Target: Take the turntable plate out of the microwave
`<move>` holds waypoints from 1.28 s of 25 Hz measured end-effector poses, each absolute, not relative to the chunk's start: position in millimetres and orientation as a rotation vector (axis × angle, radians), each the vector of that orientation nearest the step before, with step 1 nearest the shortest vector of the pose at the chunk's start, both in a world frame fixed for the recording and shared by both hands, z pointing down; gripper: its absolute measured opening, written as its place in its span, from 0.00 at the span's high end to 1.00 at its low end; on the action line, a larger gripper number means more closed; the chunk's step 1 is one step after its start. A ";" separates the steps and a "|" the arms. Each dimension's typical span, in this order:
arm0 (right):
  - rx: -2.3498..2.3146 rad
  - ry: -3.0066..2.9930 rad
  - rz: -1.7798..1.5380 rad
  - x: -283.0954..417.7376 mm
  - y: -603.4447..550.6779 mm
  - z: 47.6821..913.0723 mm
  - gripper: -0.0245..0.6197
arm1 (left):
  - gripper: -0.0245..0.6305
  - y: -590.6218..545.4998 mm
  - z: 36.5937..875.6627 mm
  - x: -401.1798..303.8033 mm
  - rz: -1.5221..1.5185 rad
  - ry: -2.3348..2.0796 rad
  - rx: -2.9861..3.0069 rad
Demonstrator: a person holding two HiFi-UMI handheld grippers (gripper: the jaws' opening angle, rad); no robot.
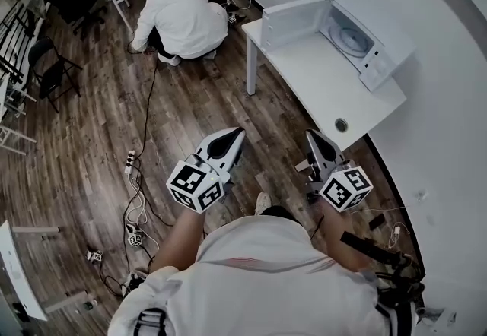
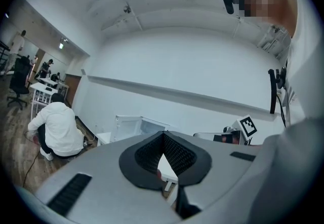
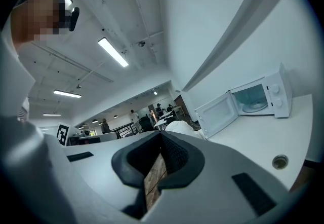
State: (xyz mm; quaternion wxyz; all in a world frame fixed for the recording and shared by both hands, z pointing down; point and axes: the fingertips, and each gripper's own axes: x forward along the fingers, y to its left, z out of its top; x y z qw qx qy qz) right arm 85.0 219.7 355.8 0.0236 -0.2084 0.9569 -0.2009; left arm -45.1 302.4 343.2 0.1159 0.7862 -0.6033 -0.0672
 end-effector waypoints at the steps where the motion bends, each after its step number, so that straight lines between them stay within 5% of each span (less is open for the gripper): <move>1: -0.629 2.966 -0.618 84.7 205.7 353.7 0.96 | 0.95 290.1 341.1 -44.1 -0.195 -1.781 2.294; 14: -0.483 3.004 -0.639 55.9 112.2 356.1 0.96 | 0.95 210.9 338.9 -58.3 -0.166 -1.886 2.213; 32: -0.839 2.929 -0.567 -35.1 -38.8 351.7 0.96 | 0.95 24.5 341.6 -174.6 -0.207 -1.612 2.400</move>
